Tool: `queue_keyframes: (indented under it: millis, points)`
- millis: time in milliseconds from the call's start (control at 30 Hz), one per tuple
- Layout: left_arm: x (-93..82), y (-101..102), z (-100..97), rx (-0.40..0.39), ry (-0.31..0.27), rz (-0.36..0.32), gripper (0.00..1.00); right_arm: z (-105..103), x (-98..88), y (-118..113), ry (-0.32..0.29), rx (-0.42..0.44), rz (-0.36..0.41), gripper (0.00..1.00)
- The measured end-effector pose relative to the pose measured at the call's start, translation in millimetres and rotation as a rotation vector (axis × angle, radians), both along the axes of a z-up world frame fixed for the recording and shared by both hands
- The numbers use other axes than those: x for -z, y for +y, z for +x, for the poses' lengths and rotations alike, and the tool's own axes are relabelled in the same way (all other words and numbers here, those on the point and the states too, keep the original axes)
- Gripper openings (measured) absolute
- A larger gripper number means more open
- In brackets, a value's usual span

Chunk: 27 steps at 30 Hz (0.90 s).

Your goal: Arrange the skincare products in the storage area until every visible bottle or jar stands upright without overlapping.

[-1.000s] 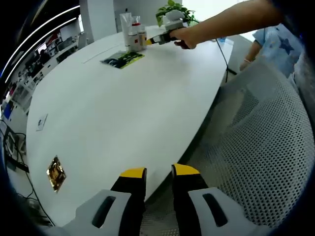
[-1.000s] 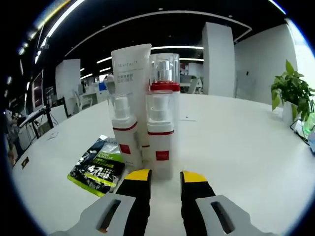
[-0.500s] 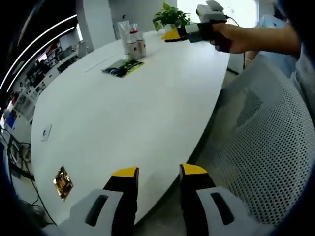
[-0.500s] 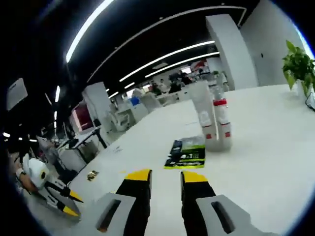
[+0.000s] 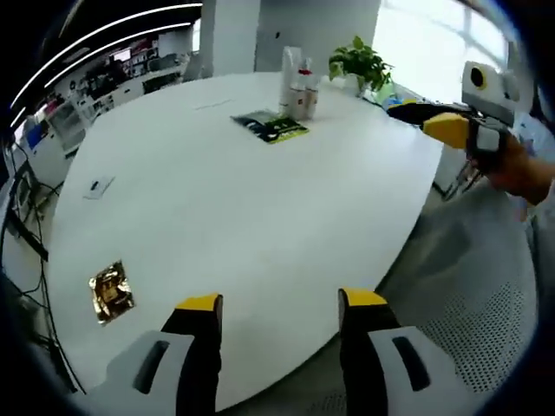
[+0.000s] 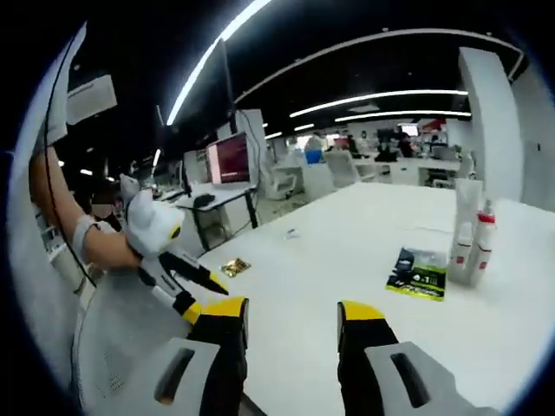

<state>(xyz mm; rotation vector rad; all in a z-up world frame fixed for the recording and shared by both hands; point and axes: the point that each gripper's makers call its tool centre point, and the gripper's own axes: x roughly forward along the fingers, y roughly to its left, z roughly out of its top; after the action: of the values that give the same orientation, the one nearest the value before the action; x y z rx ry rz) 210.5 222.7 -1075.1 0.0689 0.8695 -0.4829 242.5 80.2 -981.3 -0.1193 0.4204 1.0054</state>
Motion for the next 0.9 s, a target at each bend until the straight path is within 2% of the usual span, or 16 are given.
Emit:
queue_keyframes:
  millis: [33,100,167,300,400,533,600,633,667,700,767,800,867,900]
  points:
    - [0.0,3,1.2,-0.004,0.001,0.002,0.55,0,-5.5,4,-0.067,-0.014,0.0,0.38]
    - [-0.3,10,4.7,-0.023,-0.003,0.004,0.58,-3,-6.9,7,-0.126,-0.018,-0.021,0.38]
    - [3.6,20,10.0,-0.032,0.001,0.018,0.62,-8,2.6,8,-0.153,-0.054,-0.115,0.37]
    - [4.5,46,18.6,-0.01,0.011,0.089,0.63,-13,-0.7,16,-0.203,-0.082,-0.12,0.37]
    - [3.6,64,23.7,-0.008,0.025,0.099,0.65,-12,2.1,15,-0.206,-0.087,-0.138,0.38]
    - [5.5,102,25.5,0.049,0.075,0.175,0.6,-10,1.3,15,-0.233,-0.083,-0.149,0.39]
    - [5.4,117,27.8,0.052,0.087,0.19,0.63,-11,2.5,16,-0.229,-0.087,-0.152,0.39]
    - [6.6,121,27.2,0.048,0.1,0.19,0.65,-13,3.3,17,-0.243,-0.101,-0.168,0.34]
    - [10.0,125,23.0,0.043,0.141,0.171,0.66,-17,3.2,18,-0.252,-0.121,-0.176,0.26]
    - [12.3,125,20.6,0.047,0.162,0.161,0.66,-19,3.0,20,-0.255,-0.137,-0.177,0.16]
    - [16.7,134,17.2,0.072,0.178,0.211,0.66,-22,2.6,21,-0.258,-0.144,-0.173,0.08]
    - [18.1,139,16.5,0.086,0.182,0.246,0.66,-22,2.7,21,-0.257,-0.142,-0.172,0.11]
    - [22.9,141,18.4,0.098,0.181,0.258,0.65,-20,3.4,20,-0.258,-0.129,-0.177,0.18]
    - [24.5,143,19.6,0.108,0.178,0.272,0.65,-20,3.3,20,-0.259,-0.129,-0.178,0.18]
